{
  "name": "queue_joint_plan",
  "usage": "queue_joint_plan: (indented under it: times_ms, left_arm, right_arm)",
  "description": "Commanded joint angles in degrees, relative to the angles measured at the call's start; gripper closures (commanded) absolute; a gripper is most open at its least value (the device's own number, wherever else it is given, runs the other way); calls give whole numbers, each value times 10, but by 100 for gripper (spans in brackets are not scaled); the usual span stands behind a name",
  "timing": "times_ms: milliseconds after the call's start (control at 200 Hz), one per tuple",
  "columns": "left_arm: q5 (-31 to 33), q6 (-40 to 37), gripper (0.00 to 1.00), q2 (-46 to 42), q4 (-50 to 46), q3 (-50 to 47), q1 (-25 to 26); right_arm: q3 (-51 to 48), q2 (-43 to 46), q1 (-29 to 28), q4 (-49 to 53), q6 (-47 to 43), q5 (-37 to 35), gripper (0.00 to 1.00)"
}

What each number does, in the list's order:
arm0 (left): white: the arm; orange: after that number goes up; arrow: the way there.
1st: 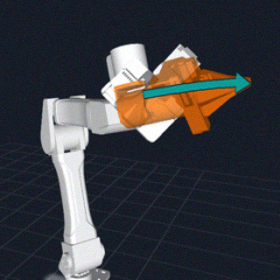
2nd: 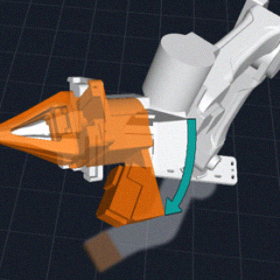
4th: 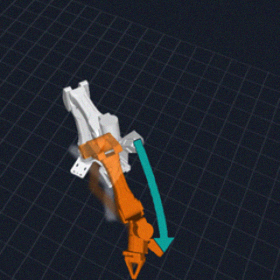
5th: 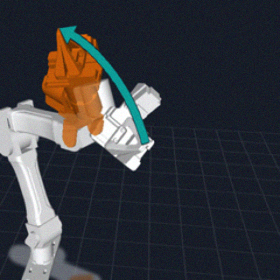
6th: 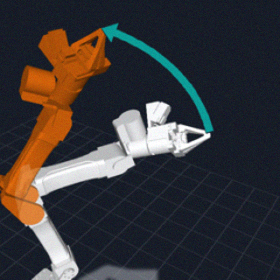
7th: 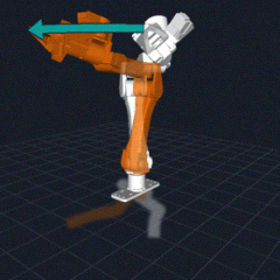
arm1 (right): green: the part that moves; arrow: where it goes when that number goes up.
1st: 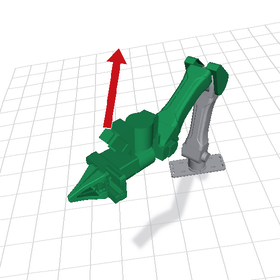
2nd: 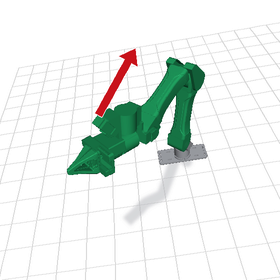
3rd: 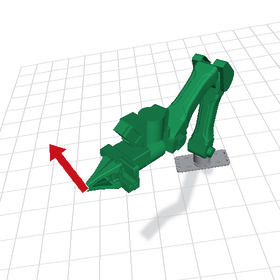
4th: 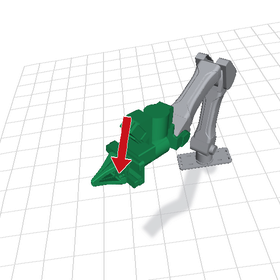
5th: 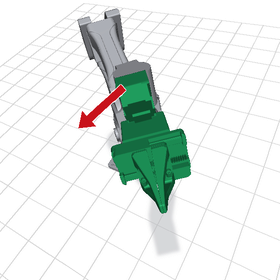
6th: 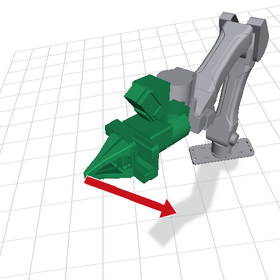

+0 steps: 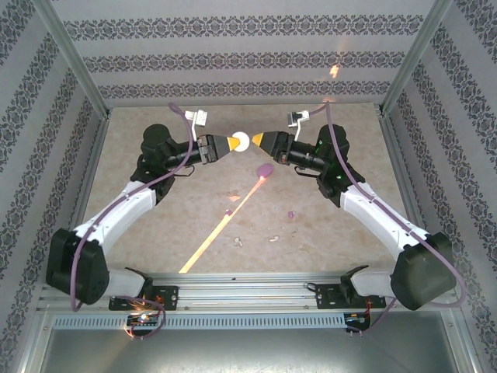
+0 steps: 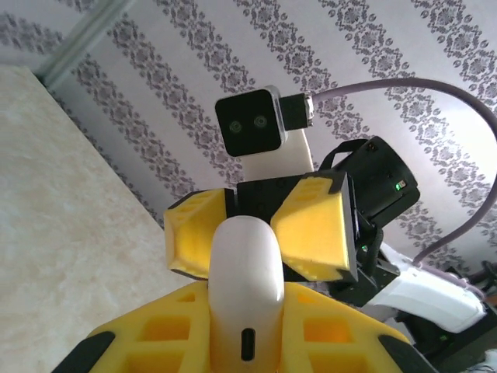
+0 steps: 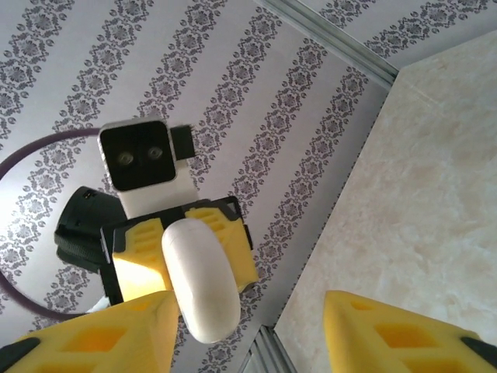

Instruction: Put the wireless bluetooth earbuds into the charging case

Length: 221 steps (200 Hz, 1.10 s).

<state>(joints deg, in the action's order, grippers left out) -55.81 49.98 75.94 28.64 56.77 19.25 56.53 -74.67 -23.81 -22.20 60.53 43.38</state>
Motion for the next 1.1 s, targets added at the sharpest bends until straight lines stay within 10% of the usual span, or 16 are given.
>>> queue_joint_plan:
  times_ms: [0,435,1099]
  left_arm:
    - [67,-237,96,-67,-179,16,17]
    - [300,-583,95,-139,-210,-23,84]
    - [371,-718,94,-128,-226,-20,146]
  right_arm:
    - [47,16,-10,65,15,-17,43]
    - [111,21,-96,210,92,-108,30]
    - [136,-57,-97,184,202,-92,25]
